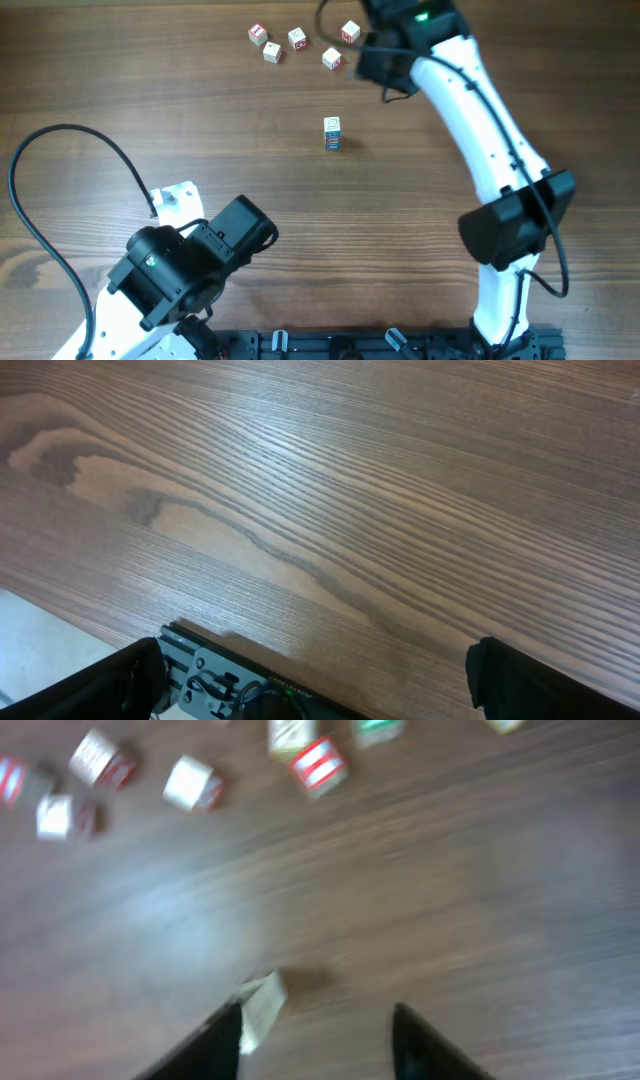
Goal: Form a tower
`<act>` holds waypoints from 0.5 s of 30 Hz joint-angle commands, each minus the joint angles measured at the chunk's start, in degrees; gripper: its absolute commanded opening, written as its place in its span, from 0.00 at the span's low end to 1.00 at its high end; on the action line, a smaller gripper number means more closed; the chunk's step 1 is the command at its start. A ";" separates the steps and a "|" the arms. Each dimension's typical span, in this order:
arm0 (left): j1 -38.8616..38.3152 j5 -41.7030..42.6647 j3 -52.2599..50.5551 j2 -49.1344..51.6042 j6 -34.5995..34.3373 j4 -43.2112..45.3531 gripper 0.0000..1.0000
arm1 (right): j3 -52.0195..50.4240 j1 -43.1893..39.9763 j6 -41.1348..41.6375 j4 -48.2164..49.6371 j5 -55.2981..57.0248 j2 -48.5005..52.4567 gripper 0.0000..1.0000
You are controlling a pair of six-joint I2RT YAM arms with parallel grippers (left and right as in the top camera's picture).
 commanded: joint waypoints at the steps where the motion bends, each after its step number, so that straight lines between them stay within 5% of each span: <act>1: 0.04 -0.39 -0.02 -0.31 -1.16 -0.07 1.00 | -4.66 -5.11 4.46 -0.17 -4.66 1.20 0.09; 7: 0.04 -0.39 -0.02 -0.31 -1.16 -0.04 1.00 | -17.27 -5.31 4.33 5.27 -10.36 1.33 0.05; 15: 0.04 -0.39 -0.02 -0.31 -1.16 -0.04 1.00 | -41.92 -5.09 3.08 33.09 -30.84 1.33 0.04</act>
